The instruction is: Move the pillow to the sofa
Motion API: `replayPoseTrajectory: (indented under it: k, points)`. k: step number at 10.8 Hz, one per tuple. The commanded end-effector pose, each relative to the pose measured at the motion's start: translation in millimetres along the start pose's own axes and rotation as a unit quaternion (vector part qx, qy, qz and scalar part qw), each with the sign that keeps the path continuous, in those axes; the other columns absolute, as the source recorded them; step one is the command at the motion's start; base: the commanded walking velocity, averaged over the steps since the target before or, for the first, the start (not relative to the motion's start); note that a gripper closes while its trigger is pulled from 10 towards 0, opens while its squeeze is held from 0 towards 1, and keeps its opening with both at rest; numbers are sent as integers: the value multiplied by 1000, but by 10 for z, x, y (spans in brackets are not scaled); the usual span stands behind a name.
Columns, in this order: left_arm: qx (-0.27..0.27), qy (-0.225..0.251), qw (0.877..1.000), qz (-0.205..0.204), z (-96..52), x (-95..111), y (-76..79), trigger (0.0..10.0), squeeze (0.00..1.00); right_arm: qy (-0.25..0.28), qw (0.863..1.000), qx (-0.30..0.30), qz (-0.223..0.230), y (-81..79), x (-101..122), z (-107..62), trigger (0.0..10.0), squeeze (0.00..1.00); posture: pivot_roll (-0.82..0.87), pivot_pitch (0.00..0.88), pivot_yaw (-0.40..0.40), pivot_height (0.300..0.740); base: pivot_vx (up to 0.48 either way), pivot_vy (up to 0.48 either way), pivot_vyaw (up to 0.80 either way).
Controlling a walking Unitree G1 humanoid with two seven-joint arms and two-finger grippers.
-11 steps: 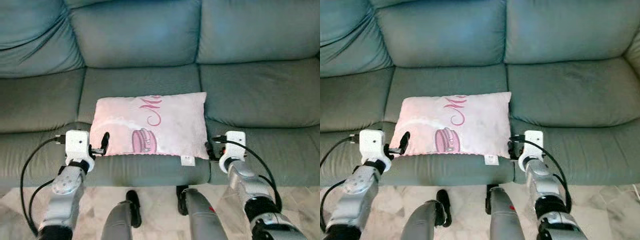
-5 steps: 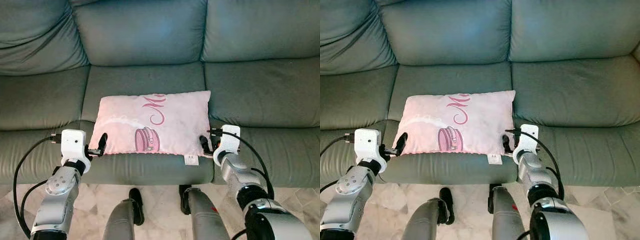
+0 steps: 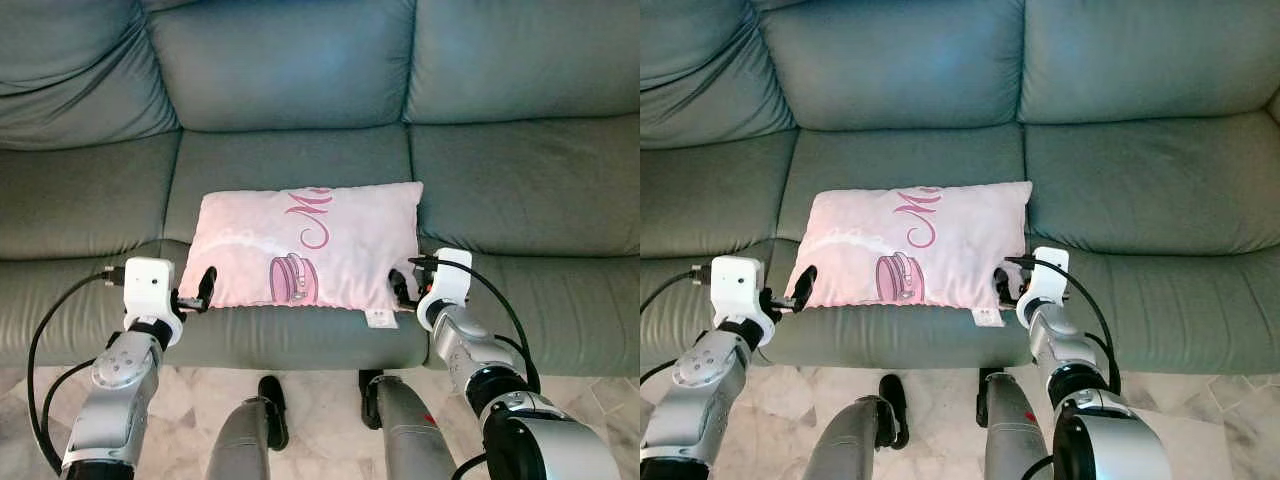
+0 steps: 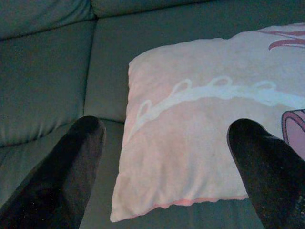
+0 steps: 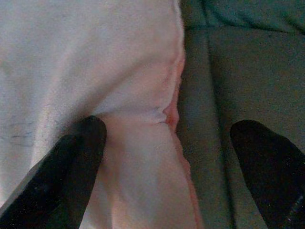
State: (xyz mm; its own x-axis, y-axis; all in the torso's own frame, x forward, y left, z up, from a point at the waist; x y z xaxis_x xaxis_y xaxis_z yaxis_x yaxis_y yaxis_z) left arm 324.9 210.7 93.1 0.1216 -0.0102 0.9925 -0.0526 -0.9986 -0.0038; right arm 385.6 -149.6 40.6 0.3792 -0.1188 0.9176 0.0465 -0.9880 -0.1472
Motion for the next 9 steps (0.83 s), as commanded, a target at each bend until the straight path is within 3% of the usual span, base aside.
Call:
replayPoseTrajectory:
  k: [1, 2, 6, 9]
  points:
    - [10, -30, 999, 3, -76, -159, -60, 10000, 0, -23, 999, 15, 22, -93, -160, -14, 10000, 729, -56, 482, 104, 740, 0, 0, 0]
    - [9, -31, 999, 3, -76, -161, -54, 10000, 0, -25, 999, 28, 22, -170, -156, -4, 10000, 706, -56, 482, 102, 740, 0, 0, 0]
    - [11, -33, 999, 3, -80, -180, -51, 10000, 0, -24, 998, 35, 36, -200, -140, 5, 10000, 698, -57, 485, 100, 740, 0, 0, 0]
    - [9, -34, 999, 1, -67, -183, -26, 10000, 0, -23, 996, 62, 56, -323, -138, 10, 10000, 698, -59, 487, 100, 740, 0, 0, 0]
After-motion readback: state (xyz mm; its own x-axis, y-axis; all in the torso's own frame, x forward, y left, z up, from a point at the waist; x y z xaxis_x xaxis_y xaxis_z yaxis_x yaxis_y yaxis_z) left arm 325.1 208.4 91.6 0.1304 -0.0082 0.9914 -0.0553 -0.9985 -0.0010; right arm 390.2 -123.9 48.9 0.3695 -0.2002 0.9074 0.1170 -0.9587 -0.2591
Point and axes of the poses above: a point about 5 cm out from each wrist's last joint towards the gripper, its own z axis pointing out of the wrist towards the gripper, its own x axis along the axis of the wrist's last joint, y = z × x, the point moved 4 cm from there along z, pointing out of the wrist towards the gripper, and after that the axes turned 4 degrees about -z, right-handed, at the moved point
